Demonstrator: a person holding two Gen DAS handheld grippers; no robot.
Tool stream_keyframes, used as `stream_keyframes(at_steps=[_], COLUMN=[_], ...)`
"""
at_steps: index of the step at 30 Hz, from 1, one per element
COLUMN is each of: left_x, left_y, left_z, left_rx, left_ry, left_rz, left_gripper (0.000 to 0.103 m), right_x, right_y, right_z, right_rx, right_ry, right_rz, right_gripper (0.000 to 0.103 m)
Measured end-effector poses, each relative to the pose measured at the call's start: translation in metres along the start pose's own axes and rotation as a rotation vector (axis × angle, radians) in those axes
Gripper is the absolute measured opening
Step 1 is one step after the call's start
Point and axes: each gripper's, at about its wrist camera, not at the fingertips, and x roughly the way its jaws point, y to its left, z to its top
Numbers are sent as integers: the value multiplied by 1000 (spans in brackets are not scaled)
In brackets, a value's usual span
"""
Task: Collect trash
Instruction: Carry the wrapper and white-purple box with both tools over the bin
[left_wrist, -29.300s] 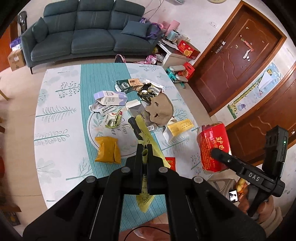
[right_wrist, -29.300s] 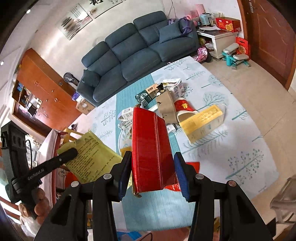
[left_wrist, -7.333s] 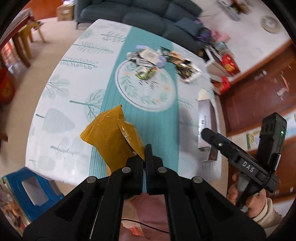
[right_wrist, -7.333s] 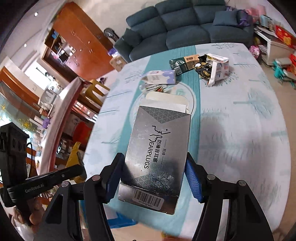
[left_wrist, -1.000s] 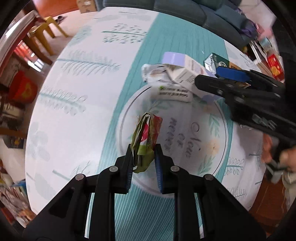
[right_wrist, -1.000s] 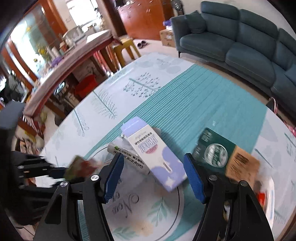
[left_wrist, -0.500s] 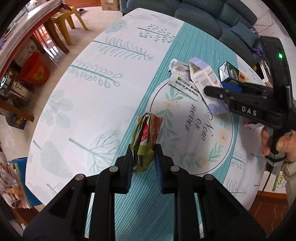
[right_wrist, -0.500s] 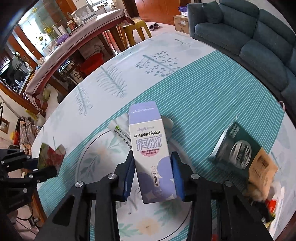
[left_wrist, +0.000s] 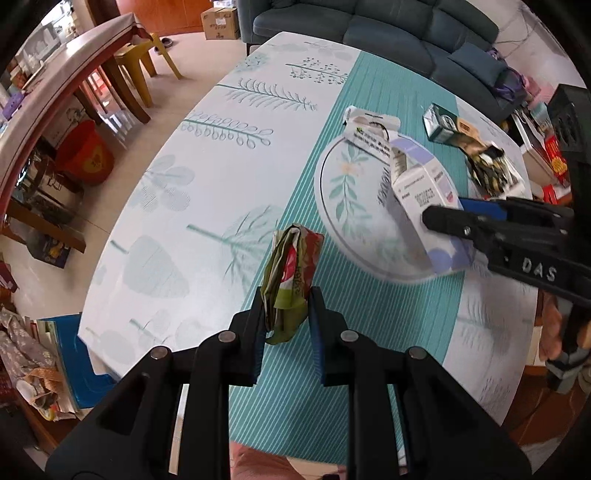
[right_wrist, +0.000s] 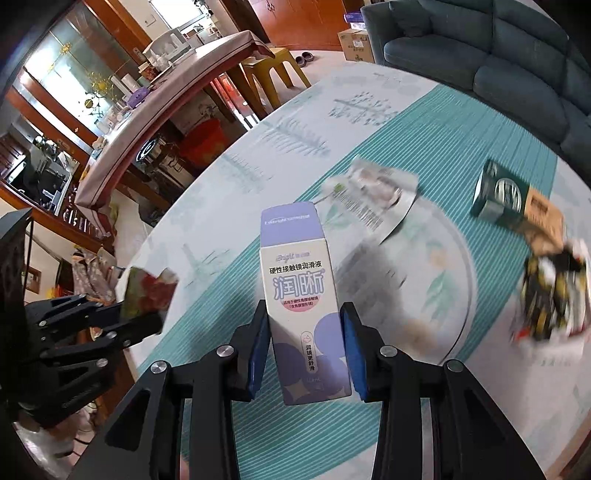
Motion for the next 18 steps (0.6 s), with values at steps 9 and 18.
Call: stream_keyframes(at_steps=[9,18], left_x=[-36,-72], left_y=[21,65], left_z=[-53,-113], left_rx=[74,219], left_ry=[-35,-81], left_rz=[-56,-101], left_gripper=[18,18], right_x=[-23,-44], right_y=[74,148], right_z=[-67,-145], right_rx=[67,252], right_ry=[14,-48], right_rz=[-35,-101], right_gripper=[37,37])
